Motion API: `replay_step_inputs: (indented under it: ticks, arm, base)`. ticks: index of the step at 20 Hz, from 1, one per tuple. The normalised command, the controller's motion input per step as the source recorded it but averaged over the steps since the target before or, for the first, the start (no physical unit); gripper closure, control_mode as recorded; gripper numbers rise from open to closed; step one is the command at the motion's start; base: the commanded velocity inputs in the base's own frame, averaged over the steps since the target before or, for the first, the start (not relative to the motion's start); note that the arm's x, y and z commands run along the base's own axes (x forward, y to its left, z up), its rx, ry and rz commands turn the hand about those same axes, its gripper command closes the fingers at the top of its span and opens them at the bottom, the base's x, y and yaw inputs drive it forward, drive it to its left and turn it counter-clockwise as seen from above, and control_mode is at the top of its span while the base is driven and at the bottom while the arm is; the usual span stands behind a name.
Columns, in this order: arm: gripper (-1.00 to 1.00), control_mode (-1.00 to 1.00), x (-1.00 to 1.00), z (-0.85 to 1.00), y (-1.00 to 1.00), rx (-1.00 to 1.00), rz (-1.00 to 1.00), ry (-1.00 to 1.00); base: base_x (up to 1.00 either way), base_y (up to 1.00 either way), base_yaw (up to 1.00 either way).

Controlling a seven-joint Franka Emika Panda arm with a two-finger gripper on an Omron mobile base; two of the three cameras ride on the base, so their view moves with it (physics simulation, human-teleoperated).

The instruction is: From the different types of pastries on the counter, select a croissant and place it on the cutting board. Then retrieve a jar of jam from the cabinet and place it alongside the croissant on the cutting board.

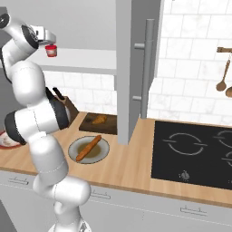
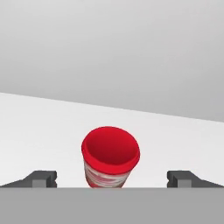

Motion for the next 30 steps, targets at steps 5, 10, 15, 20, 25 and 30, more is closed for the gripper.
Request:
replay_step_inputs:
  ticks: [5, 10, 15, 20, 25, 30]
  arm:
    - [-1.00, -1.00, 0.20, -0.10, 0.00, 0.00, 0.00, 0.00]
    - [-1.00, -1.00, 0.25, -0.21, -0.02, 0.00, 0.00, 0.00]
    - [-1.00, -1.00, 0.06, -0.04, -0.01, 0.00, 0.00, 0.00]
    - [-1.00, -1.00, 0.35, -0.08, 0.00, 0.00, 0.00, 0.00]
    - [-1.00, -1.00, 0.16, -0.03, 0.00, 0.00, 0.00, 0.00]
    - [-1.00, -1.00, 0.00, -0.01, 0.00, 0.00, 0.00, 0.00]
  base:
    - [0.00, 0.00, 0.00]
    - [0.00, 0.00, 0.00]
    - [0.00, 0.00, 0.00]
    - [0.00, 0.00, 0.00]
    - [0.00, 0.00, 0.00]
    - [0.00, 0.00, 0.00]
